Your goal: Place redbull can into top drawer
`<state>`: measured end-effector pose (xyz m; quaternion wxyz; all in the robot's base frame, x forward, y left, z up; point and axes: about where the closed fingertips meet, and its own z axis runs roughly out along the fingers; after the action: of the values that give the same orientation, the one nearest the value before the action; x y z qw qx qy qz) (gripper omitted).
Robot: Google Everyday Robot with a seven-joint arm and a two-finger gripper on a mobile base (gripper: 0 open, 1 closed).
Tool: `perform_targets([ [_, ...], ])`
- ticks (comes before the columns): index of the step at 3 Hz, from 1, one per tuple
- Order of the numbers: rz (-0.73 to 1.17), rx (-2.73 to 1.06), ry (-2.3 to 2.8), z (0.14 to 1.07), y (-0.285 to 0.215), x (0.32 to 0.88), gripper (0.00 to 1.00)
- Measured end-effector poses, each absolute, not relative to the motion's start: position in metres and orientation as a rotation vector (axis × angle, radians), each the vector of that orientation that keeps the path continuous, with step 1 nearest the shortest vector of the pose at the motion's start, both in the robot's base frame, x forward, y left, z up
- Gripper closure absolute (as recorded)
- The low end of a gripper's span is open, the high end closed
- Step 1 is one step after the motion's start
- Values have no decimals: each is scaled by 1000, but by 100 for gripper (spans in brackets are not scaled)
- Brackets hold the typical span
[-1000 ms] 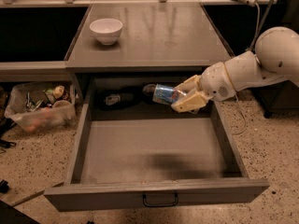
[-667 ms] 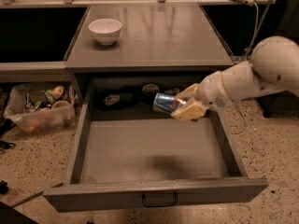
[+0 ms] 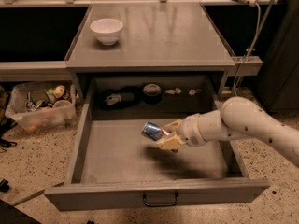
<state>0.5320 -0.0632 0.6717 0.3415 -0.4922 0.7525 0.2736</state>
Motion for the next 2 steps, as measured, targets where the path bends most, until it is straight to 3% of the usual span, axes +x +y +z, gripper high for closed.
perform_targets([
  [2, 806, -1187, 1935, 619, -37, 554, 100],
])
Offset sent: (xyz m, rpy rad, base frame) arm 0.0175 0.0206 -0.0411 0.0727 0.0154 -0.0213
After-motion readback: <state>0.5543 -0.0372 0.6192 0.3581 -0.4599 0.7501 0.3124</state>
